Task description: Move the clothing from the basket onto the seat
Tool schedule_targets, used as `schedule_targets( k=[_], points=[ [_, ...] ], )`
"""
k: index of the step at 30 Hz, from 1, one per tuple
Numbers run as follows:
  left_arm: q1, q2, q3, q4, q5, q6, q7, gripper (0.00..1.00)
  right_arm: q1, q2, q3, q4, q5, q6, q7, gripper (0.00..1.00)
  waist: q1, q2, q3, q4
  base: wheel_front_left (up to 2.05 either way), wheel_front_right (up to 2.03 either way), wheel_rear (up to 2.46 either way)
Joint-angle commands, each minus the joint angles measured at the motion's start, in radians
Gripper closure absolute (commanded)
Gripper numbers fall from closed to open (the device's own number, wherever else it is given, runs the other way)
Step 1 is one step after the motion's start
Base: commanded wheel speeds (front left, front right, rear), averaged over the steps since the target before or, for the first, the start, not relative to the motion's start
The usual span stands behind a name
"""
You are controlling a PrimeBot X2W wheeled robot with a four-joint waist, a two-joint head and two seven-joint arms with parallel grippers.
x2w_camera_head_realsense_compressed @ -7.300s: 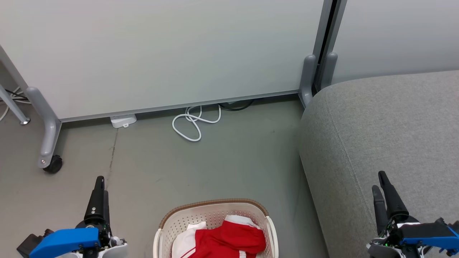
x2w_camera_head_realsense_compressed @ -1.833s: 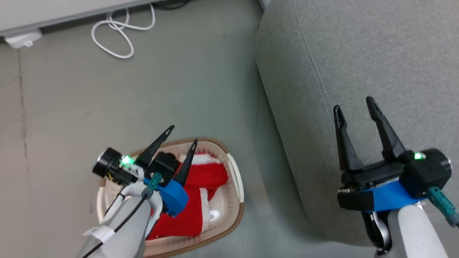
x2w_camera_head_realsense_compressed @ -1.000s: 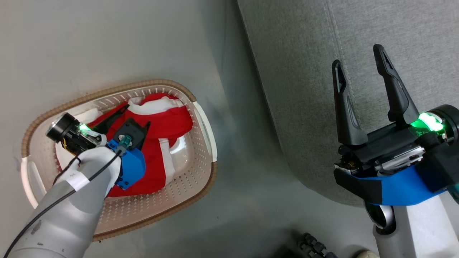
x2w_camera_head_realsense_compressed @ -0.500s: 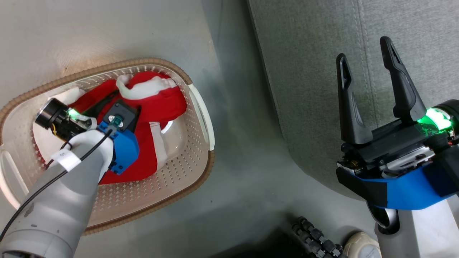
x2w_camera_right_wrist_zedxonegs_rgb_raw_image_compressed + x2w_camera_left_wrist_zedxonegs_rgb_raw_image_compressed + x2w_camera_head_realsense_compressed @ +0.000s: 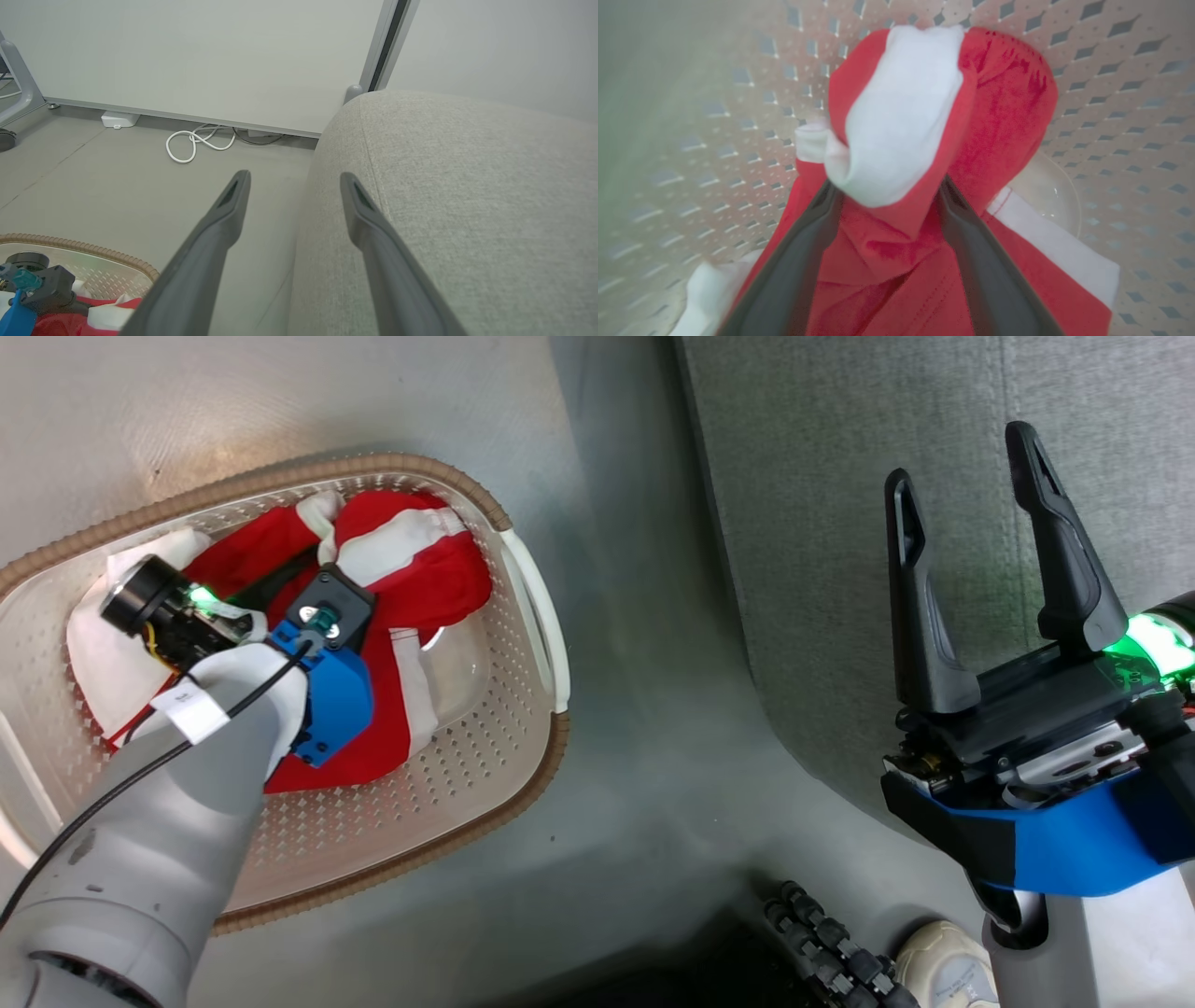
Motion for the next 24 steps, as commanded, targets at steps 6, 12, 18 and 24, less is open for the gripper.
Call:
schedule_targets(
  k=[6, 12, 18, 24],
  points=[
    [-0.025, -0.023, -0.076, 0.006, -0.046, 0.000, 0.000, 1.00, -0.002, -0.003, 0.005, -0.004, -0.018, 0.000, -0.001, 0.00, 0.0000, 0.0000, 0.000, 0.020, 0.00, 0.00, 0.00],
    [-0.028, -0.032, -0.130, -0.004, -0.105, 0.000, -0.008, 1.00, -0.008, -0.003, 0.001, 0.007, -0.023, 0.000, -0.001, 0.00, 0.0000, 0.0000, -0.017, 0.032, 0.00, 0.00, 0.00],
    [-0.002, -0.036, -0.174, -0.039, -0.175, 0.000, -0.024, 1.00, -0.011, -0.003, 0.001, 0.023, -0.027, 0.000, -0.001, 0.00, 0.0000, 0.0000, -0.065, 0.053, 0.00, 0.00, 0.00],
    [0.023, -0.049, -0.225, -0.100, -0.231, 0.000, -0.031, 1.00, -0.012, -0.003, -0.003, 0.050, -0.043, 0.000, -0.001, 0.00, 0.0000, 0.0000, -0.137, 0.092, 0.00, 0.00, 0.00]
  ],
)
